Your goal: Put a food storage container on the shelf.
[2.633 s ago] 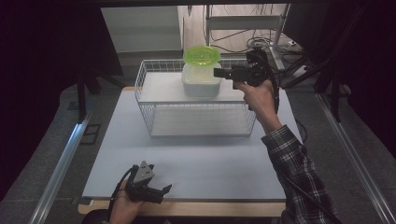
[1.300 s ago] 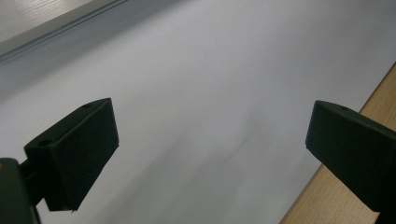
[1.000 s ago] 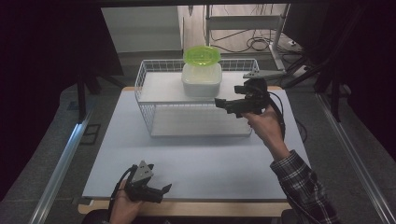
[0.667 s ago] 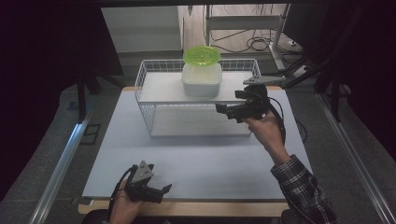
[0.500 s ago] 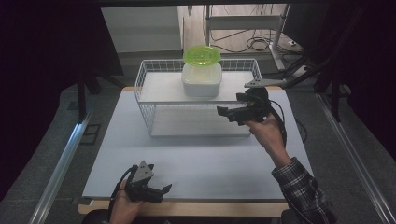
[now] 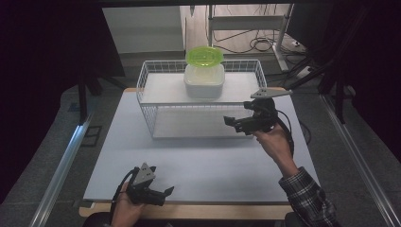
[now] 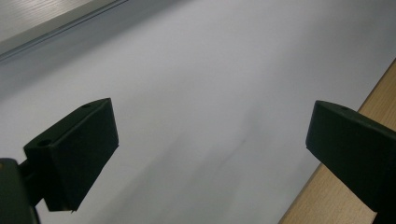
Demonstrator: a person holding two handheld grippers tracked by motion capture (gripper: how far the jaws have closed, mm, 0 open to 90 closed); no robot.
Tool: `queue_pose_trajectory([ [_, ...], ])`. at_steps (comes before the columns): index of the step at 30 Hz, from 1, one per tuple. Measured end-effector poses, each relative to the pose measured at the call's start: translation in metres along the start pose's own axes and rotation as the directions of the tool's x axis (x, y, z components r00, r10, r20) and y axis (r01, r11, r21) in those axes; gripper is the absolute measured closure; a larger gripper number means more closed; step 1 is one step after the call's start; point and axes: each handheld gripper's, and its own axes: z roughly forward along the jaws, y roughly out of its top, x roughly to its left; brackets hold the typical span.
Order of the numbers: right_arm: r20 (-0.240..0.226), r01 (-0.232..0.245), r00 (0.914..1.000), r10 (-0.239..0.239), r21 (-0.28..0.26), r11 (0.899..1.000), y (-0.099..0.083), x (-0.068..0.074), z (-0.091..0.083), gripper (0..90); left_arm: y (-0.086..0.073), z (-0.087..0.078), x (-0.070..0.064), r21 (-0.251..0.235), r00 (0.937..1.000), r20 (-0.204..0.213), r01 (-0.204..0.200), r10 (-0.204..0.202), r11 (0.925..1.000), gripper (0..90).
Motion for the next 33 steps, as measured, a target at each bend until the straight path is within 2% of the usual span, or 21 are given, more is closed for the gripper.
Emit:
queue_pose_trajectory([
  [33, 0.045, 0.008, 0.9990, -0.009, 0.026, 1.000, -0.054, -0.001, 0.001, 0.7, 0.000, 0.000, 0.000, 0.004, 1.0000, -0.001, -0.006, 0.006, 1.0000, 1.9],
])
